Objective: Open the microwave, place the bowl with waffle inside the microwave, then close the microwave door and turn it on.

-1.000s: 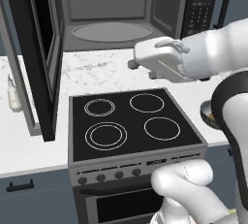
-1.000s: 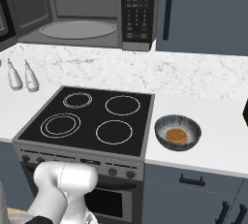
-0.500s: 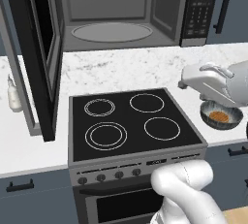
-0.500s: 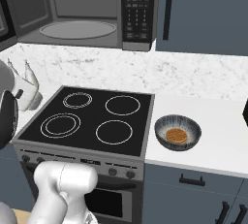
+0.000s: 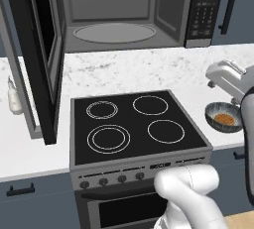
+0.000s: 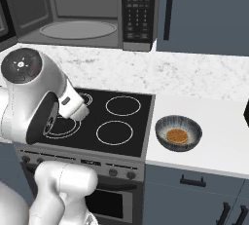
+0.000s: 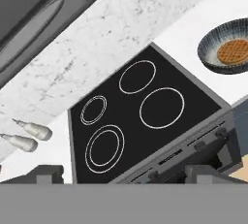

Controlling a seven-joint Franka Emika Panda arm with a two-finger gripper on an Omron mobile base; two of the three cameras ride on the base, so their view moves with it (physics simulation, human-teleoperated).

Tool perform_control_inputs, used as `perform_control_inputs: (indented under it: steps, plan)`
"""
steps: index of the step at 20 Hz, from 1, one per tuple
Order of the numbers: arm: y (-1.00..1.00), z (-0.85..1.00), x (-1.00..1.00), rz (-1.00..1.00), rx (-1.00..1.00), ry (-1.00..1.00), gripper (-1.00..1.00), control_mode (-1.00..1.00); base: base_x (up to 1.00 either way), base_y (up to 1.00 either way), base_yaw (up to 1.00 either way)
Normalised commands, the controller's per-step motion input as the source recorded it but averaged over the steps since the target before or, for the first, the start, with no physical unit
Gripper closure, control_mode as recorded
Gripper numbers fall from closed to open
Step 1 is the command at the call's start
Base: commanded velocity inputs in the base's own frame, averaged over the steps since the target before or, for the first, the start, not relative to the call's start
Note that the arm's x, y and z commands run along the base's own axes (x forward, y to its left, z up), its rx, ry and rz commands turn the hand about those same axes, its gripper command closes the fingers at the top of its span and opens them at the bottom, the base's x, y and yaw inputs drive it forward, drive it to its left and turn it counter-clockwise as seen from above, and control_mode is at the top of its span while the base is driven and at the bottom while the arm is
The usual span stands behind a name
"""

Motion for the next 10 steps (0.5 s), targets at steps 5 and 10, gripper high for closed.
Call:
perform_control_inputs:
  steps: [5, 10]
  plan:
    - [-1.0, -0.26, 0.06, -0.34, 0.11, 0.27, -1.0, -1.0, 0.0, 0.0, 0.0]
    - [-1.0, -0.71, 0.0, -0.24, 0.16, 0.12, -1.0, -1.0, 0.0, 0.0, 0.0]
